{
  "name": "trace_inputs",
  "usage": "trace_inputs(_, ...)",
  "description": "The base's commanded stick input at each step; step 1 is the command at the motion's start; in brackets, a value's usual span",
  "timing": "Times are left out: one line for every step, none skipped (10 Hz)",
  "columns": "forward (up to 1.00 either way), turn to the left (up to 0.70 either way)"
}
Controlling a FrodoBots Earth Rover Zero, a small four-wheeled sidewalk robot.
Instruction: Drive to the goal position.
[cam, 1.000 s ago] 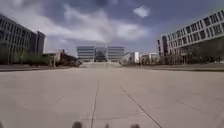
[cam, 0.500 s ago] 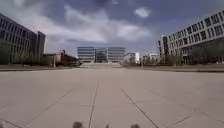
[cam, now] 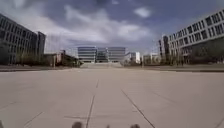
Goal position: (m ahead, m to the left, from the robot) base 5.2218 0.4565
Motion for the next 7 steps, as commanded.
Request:
trace_inputs(0.7,0.32)
trace_inputs(0.7,0.01)
trace_inputs(0.7,-0.01)
trace_inputs(0.7,-0.01)
trace_inputs(0.7,-0.01)
trace_inputs(0.7,-0.01)
trace_inputs(0.7,-0.01)
